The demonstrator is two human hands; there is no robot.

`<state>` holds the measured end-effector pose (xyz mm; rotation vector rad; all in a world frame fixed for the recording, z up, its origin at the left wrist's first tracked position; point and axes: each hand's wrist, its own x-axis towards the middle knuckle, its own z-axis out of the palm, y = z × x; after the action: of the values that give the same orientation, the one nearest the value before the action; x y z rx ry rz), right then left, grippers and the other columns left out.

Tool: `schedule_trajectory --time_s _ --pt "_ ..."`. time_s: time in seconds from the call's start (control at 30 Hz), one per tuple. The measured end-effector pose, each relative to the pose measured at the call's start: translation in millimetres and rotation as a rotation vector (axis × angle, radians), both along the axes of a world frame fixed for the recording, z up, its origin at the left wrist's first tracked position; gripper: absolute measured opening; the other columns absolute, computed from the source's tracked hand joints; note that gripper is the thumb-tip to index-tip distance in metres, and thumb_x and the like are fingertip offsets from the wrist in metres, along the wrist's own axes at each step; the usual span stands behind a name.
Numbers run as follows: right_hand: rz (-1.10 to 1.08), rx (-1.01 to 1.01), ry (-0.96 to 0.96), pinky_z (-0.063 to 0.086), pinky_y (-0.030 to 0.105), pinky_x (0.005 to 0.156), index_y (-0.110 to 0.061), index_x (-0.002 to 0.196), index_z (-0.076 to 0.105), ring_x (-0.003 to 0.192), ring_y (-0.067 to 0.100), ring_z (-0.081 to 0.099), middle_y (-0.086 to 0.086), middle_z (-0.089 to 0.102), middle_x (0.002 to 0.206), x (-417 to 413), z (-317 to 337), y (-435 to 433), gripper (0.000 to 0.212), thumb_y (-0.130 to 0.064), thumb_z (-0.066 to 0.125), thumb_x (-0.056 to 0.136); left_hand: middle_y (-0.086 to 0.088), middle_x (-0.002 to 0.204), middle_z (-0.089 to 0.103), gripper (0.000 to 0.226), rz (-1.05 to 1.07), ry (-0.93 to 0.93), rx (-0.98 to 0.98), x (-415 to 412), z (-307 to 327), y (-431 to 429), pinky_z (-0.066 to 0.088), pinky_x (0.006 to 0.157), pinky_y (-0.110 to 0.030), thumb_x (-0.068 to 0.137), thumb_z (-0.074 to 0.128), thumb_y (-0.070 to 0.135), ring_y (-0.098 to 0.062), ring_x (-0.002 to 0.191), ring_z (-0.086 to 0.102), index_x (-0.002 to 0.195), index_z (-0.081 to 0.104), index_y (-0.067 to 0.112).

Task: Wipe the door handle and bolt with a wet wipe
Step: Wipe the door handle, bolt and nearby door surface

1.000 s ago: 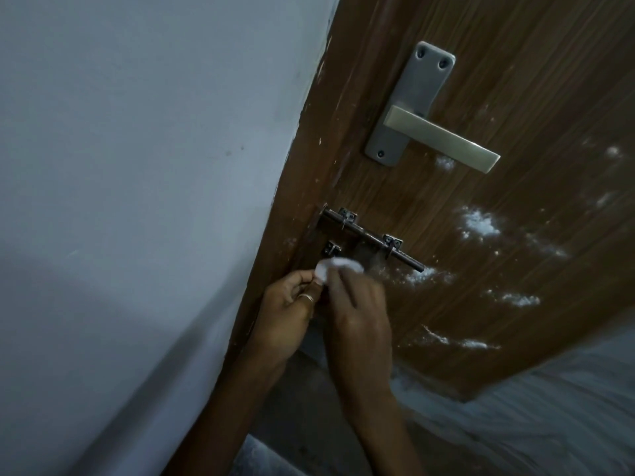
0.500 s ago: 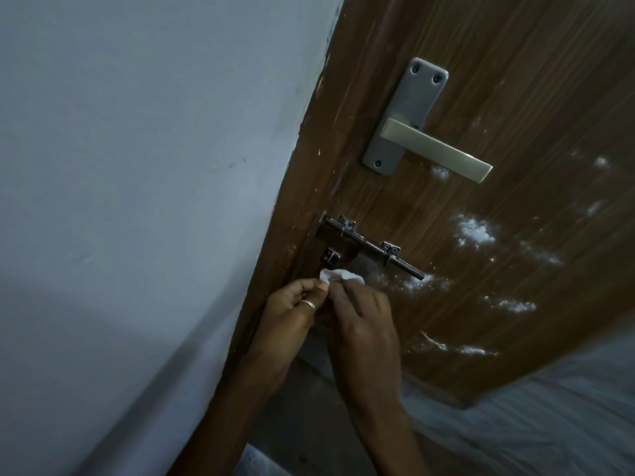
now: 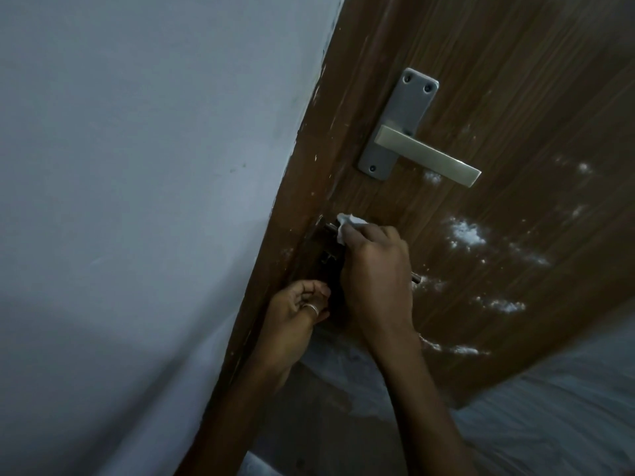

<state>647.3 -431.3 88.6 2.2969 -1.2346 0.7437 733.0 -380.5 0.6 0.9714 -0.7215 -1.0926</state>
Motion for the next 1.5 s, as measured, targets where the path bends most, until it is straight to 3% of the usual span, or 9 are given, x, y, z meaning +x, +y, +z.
schedule_trajectory --time_s 0.2,0.43,0.57,0.67,0.83,1.07,1.37,1.5 --pt "-0.111 -0.008 0.066 0.031 0.035 0.08 -0.023 0.122 0.07 0.109 0.023 0.053 -0.002 0.07 0.119 -38.4 14.5 14.5 0.037 -0.016 0.07 0.086 0.002 0.107 0.071 0.012 0.016 0.023 -0.012 -1.5 -2.6 -2.9 0.056 0.083 -0.021 0.096 0.061 0.018 -0.006 0.101 0.068 0.105 0.069 0.02" --pt "-0.053 0.024 0.064 0.043 0.039 0.079 -0.015 0.112 0.074 0.101 0.028 0.056 0.007 0.072 0.106 -0.8 7.6 -0.1 0.027 -0.009 0.067 0.086 0.006 0.105 0.073 0.019 0.025 -0.017 -0.01 -1.6 -5.1 -4.6 0.056 0.085 -0.02 0.097 0.058 0.009 -0.007 0.1 0.069 0.105 0.07 0.021" --pt "-0.056 0.025 0.052 0.043 0.038 0.081 -0.021 0.118 0.071 0.106 0.024 0.056 0.0 0.07 0.118 -31.6 9.5 7.3 0.031 -0.016 0.068 0.088 0.007 0.106 0.071 0.016 0.021 -0.004 -0.009 -3.0 -4.4 -4.4 0.055 0.08 -0.017 0.096 0.06 0.013 -0.004 0.098 0.068 0.103 0.069 0.024" --pt "-0.078 0.008 -0.003 0.044 0.04 0.079 -0.019 0.115 0.074 0.105 0.025 0.058 0.003 0.071 0.114 -44.4 10.4 11.5 0.028 -0.015 0.067 0.088 -0.001 0.107 0.07 0.013 0.032 -0.006 -0.022 -2.8 -3.9 -5.6 0.055 0.081 -0.018 0.096 0.06 0.014 -0.009 0.101 0.068 0.103 0.069 0.021" --pt "0.007 0.024 0.016 0.046 0.036 0.079 -0.013 0.111 0.074 0.1 0.025 0.056 0.007 0.071 0.108 -2.6 5.0 -1.5 0.026 -0.008 0.064 0.088 0.005 0.104 0.072 0.018 0.049 -0.027 -0.028 -0.3 -6.0 -6.4 0.055 0.082 -0.019 0.097 0.059 0.01 -0.007 0.098 0.069 0.104 0.069 0.023" --pt "0.005 0.018 -0.045 0.046 0.037 0.077 -0.019 0.11 0.076 0.101 0.022 0.059 -0.001 0.073 0.112 -42.4 13.1 6.7 0.026 -0.011 0.07 0.086 0.001 0.108 0.069 0.014 0.074 -0.016 -0.018 0.2 -3.7 -6.7 0.056 0.084 -0.022 0.097 0.058 0.014 -0.01 0.1 0.069 0.104 0.068 0.021" --pt "0.012 0.034 -0.001 0.044 0.036 0.078 -0.019 0.111 0.074 0.098 0.024 0.055 0.004 0.072 0.106 -5.3 8.1 -4.5 0.025 -0.01 0.07 0.088 0.004 0.106 0.07 0.016 0.102 -0.043 -0.008 3.3 -2.6 -6.7 0.055 0.088 -0.024 0.097 0.057 0.012 -0.009 0.1 0.068 0.102 0.068 0.023" --pt "0.002 0.014 0.0 0.042 0.035 0.077 -0.025 0.11 0.074 0.099 0.02 0.055 -0.004 0.072 0.111 -30.5 11.9 1.7 0.022 -0.018 0.069 0.09 0.001 0.108 0.069 0.015 0.083 -0.033 0.002 3.7 -2.8 -6.5 0.056 0.087 -0.025 0.096 0.059 0.014 -0.012 0.1 0.069 0.103 0.068 0.022"
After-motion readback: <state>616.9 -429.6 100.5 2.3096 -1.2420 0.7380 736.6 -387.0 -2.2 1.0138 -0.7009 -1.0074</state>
